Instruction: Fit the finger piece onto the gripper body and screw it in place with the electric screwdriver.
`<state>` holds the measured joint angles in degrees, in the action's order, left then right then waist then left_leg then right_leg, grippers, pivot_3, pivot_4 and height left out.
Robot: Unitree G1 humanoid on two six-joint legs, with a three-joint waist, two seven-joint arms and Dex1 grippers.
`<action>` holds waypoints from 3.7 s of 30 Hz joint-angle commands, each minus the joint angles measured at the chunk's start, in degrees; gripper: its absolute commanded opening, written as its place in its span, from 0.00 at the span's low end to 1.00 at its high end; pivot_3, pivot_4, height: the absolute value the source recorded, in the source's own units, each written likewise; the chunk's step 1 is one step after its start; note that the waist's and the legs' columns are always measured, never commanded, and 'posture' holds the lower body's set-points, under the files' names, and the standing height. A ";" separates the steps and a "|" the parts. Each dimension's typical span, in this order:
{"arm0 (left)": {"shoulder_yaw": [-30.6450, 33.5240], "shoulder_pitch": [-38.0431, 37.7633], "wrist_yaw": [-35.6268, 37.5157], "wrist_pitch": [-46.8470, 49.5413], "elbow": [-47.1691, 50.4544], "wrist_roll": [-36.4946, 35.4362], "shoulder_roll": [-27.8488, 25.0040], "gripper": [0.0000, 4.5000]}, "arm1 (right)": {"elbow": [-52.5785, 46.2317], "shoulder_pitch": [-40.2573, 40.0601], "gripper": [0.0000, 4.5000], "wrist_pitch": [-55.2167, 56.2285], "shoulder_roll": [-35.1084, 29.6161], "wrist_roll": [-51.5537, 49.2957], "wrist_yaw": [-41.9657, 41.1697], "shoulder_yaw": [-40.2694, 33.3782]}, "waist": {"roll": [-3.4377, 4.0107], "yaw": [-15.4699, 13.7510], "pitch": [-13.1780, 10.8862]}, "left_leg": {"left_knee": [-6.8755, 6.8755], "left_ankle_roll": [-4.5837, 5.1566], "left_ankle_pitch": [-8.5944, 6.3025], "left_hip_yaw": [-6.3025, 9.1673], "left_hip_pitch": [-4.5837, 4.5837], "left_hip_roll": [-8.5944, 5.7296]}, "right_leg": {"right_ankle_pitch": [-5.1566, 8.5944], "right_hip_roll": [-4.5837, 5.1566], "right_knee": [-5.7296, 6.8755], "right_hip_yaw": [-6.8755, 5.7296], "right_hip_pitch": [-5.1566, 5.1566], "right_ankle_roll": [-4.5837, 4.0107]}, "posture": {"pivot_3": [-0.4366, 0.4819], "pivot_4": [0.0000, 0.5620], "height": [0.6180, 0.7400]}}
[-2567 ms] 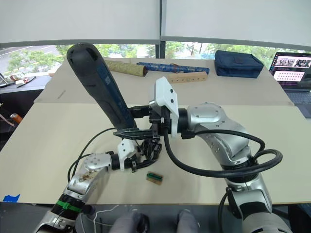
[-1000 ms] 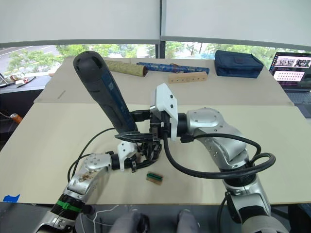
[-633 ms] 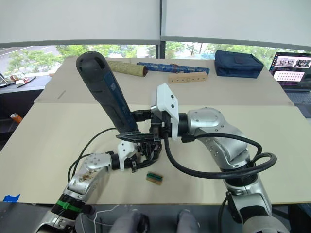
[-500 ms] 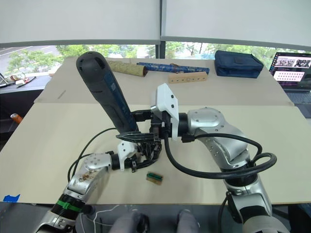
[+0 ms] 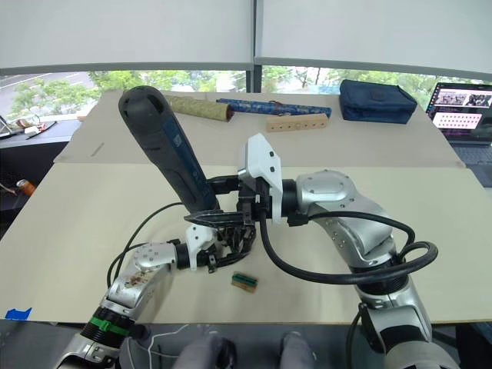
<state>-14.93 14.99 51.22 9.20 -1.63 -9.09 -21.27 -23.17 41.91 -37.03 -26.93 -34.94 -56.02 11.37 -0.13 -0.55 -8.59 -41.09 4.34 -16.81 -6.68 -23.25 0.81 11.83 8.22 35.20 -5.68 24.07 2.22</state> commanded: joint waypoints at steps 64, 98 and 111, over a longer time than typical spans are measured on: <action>-2.21 -1.93 1.23 3.81 -0.93 0.74 -0.73 0.51 | 4.12 -8.54 0.43 9.08 1.27 5.56 1.68 3.28 | -0.02 0.52 0.58 | 0.36 -0.06 -0.10 0.03 0.99 0.05 | 0.10 0.10 -0.19 -0.01 -0.84 -0.01 | 0.48 0.27 1.00; 3.90 -5.48 -0.43 -0.05 -0.39 -1.56 -2.56 0.99 | -4.02 -4.12 0.43 6.06 -3.37 -15.63 -3.97 -12.85 | -0.04 0.61 0.54 | 0.34 -0.04 -0.10 0.00 0.26 0.02 | 0.08 0.16 -0.10 -0.05 -0.04 -0.03 | 0.48 0.27 1.00; 22.88 -16.30 21.99 -7.20 1.80 -20.16 -20.58 0.99 | 17.61 2.51 0.43 -30.16 -43.99 -29.09 -1.39 -19.29 | 0.24 0.70 -0.02 | 0.37 0.05 -0.19 0.02 -0.09 0.13 | 0.05 0.74 -0.26 -0.21 0.38 -0.25 | 0.48 0.27 1.00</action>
<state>5.13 -1.53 69.52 1.54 -1.76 -25.26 -40.23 -7.64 45.24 -64.54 -66.11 -69.13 -52.77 -11.09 0.12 0.14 -8.60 -40.69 4.42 -17.01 -6.69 -23.42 0.89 11.89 8.94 34.92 -5.92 24.67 1.98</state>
